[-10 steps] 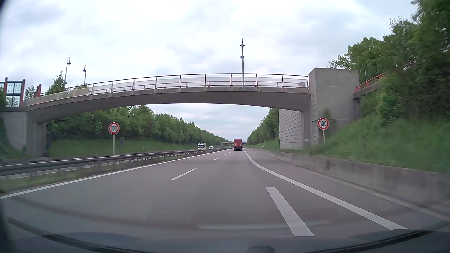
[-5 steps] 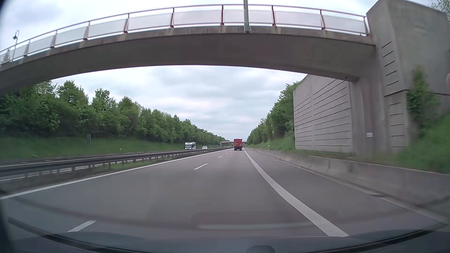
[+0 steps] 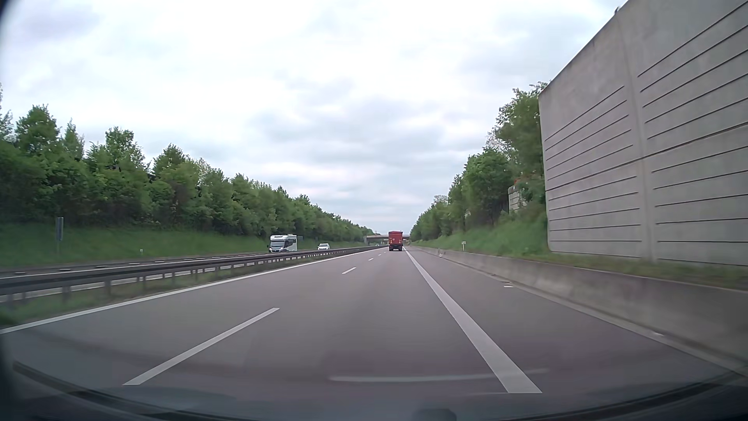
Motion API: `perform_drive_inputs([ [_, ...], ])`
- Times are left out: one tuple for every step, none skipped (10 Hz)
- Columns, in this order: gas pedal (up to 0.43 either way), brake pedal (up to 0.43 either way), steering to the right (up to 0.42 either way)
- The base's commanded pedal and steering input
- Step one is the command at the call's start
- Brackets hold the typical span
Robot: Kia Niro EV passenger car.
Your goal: Follow the waypoints while adhering to traffic rules and regulations
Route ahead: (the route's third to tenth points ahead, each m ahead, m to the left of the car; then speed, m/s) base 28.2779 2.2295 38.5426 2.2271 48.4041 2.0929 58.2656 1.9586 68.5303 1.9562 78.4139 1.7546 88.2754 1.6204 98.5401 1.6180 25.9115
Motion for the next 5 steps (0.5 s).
perform_drive_inputs([
  [0.268, 0.000, 0.000],
  [0.268, 0.000, 0.000],
  [0.268, 0.000, 0.000],
  [0.260, 0.000, 0.000],
  [0.260, 0.000, 0.000],
])
